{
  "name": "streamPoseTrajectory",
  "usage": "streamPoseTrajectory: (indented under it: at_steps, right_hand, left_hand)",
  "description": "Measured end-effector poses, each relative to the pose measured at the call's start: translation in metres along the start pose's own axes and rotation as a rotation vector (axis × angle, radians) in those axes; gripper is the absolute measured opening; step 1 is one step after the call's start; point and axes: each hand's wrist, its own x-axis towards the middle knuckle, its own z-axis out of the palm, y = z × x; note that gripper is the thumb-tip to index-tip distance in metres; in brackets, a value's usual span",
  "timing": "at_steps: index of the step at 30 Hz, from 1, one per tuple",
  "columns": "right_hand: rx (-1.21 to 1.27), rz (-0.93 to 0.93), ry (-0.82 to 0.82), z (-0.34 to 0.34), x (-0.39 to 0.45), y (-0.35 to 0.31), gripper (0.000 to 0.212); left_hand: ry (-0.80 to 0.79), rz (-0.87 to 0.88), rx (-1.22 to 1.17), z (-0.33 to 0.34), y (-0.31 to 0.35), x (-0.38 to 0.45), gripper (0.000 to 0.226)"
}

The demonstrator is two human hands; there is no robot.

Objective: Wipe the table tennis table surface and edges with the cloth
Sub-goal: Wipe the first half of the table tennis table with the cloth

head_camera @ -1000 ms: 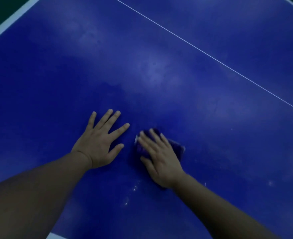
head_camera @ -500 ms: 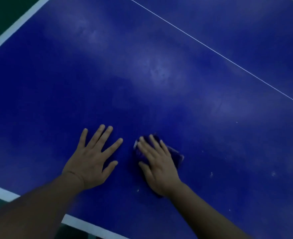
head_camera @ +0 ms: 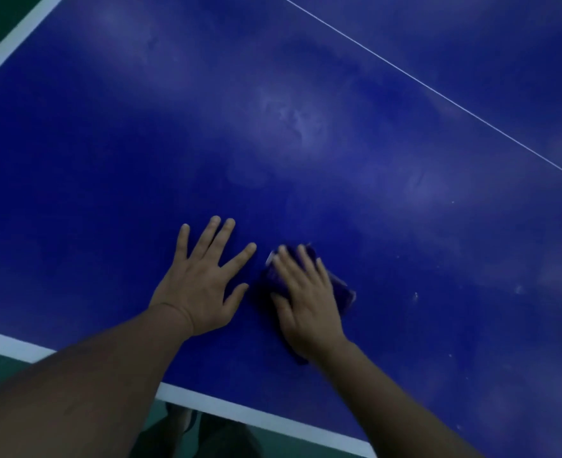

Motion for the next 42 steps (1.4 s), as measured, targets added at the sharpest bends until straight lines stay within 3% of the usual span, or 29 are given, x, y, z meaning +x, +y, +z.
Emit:
streamPoseTrajectory:
  at_steps: [4,7,10,13,17,21,26,31,36,42]
  right_hand:
    - [-0.054,-0.171,-0.135,0.003,-0.060,0.009,0.060]
    - [-0.063,-0.119,-0.203,-0.018,-0.059,0.032,0.059]
    - [-0.009,0.101,-0.083,-0.019,-0.031,0.020,0.059]
    - [-0.008,0.252,0.023,0.009,-0.013,-0.022,0.062]
    - [-0.041,0.163,0.058,0.048,-0.074,-0.061,0.063]
    - [-0.083,0.117,-0.009,0.035,-0.120,-0.024,0.065]
    - [-0.057,0.396,0.074,0.025,-0.073,-0.028,0.066]
    - [-0.049,0.259,0.129,0.069,-0.064,-0.104,0.066]
    - [-0.118,0.137,0.021,0.050,-0.126,-0.043,0.073]
    - [-0.080,0.484,0.128,0.008,-0.099,0.044,0.060]
  left_hand:
    - [-0.031,0.052,0.005,-0.004,-0.003,-0.002,0.072]
    - [-0.085,0.127,0.060,-0.006,-0.007,-0.003,0.075]
    - [-0.086,0.168,0.069,-0.005,-0.006,-0.021,0.073]
    - [-0.013,0.087,-0.010,0.005,0.010,-0.055,0.069]
    - [0.015,0.074,-0.052,0.011,0.016,-0.066,0.066]
    - [-0.008,0.087,-0.034,0.012,0.015,-0.064,0.067]
    - [-0.022,0.061,-0.047,0.008,0.015,-0.065,0.066]
    - [0.034,0.055,-0.163,0.005,0.013,-0.065,0.069]
    - [-0.005,0.044,-0.013,0.009,0.015,-0.065,0.073]
    - [-0.025,0.000,0.101,0.016,0.020,-0.062,0.076]
